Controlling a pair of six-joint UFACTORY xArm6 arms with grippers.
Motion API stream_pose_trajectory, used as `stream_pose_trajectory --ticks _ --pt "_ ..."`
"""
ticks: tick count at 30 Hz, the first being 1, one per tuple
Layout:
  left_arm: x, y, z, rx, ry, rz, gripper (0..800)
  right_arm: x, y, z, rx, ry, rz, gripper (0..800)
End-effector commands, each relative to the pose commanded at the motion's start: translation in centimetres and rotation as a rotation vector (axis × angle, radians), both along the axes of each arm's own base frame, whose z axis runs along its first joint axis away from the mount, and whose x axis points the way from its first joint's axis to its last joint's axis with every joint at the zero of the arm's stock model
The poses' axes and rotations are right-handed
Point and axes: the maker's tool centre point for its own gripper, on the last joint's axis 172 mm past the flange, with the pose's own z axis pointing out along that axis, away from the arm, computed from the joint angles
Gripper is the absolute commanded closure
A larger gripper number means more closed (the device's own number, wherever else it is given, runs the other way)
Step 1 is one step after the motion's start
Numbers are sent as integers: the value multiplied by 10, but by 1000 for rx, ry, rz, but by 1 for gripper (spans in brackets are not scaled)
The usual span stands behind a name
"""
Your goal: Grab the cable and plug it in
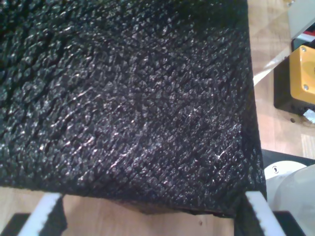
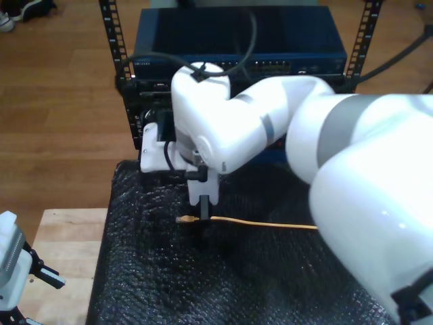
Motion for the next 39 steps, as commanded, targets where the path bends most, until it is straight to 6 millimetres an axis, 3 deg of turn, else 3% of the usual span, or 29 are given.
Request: stream_pose_trajectory --ticks 2,6,11,25,35,39 --pt "1 -3 0 -1 1 -8 0 -5 6 -8 -16 0 4 14" --pt "9 -18 3 -12 6 -16 0 -1 -2 -19 -71 -22 -15 16" --pt "11 -18 1 1 7 -9 0 2 -7 -30 -101 -27 -15 28" --pt "10 -19 1 -5 12 -12 0 17 12 -41 -69 -56 -5 171" --pt "8 -20 2 -11 15 -14 0 20 14 -50 -73 -72 8 311" --pt "8 -20 2 -12 16 -15 0 21 14 -49 -73 -77 -7 322"
